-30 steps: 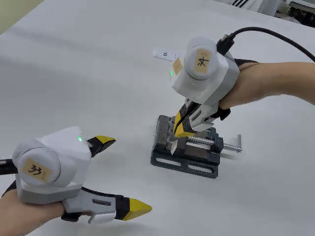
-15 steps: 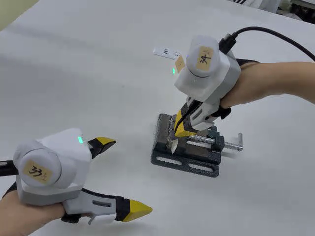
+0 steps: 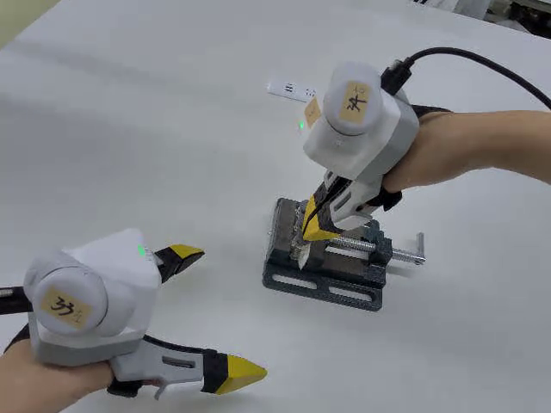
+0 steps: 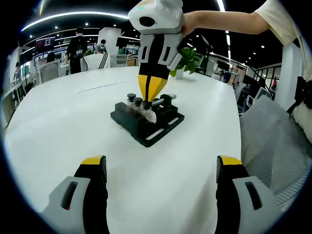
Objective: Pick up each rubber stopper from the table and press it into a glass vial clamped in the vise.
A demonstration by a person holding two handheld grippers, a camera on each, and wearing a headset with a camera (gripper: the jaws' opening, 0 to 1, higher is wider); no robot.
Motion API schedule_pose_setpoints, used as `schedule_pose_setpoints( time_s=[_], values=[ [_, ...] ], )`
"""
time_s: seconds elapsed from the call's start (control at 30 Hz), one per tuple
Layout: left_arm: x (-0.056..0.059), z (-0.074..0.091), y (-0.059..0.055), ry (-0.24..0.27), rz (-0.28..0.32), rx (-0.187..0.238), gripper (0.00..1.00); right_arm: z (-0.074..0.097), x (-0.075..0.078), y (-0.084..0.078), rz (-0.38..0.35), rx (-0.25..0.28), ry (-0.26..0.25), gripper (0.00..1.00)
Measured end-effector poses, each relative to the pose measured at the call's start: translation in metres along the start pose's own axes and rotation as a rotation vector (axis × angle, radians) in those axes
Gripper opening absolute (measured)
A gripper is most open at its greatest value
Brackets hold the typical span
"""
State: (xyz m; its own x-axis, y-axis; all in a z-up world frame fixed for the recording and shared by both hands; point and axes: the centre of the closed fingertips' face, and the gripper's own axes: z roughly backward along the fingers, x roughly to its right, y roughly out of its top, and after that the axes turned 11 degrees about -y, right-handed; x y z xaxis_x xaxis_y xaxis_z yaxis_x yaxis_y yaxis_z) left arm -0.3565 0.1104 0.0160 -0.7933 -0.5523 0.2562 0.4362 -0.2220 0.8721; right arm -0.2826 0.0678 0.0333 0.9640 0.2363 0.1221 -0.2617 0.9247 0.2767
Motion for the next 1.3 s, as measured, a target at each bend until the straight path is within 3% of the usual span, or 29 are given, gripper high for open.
schedule_pose_setpoints(
  time_s=[0.17, 0.47, 0.73, 1.3],
  values=[
    [-0.0004, -0.0012, -0.0005, -0.003, 0.003, 0.0, 0.92, -0.0002, -0.0024, 0.002, -0.023, -0.012, 0.009, 0.0],
    [-0.0027, -0.0031, -0.0003, -0.002, 0.011, 0.006, 0.92, -0.0007, -0.0052, 0.0011, 0.007, -0.056, 0.01, 0.0],
    [-0.0019, -0.0061, -0.0014, -0.002, 0.022, 0.01, 0.92, -0.0014, -0.0011, 0.0013, -0.04, -0.054, 0.021, 0.0],
    [-0.003, -0.0094, -0.0008, 0.001, 0.033, 0.021, 0.92, -0.0036, -0.0002, 0.0018, -0.093, -0.114, 0.058, 0.0]
  ],
)
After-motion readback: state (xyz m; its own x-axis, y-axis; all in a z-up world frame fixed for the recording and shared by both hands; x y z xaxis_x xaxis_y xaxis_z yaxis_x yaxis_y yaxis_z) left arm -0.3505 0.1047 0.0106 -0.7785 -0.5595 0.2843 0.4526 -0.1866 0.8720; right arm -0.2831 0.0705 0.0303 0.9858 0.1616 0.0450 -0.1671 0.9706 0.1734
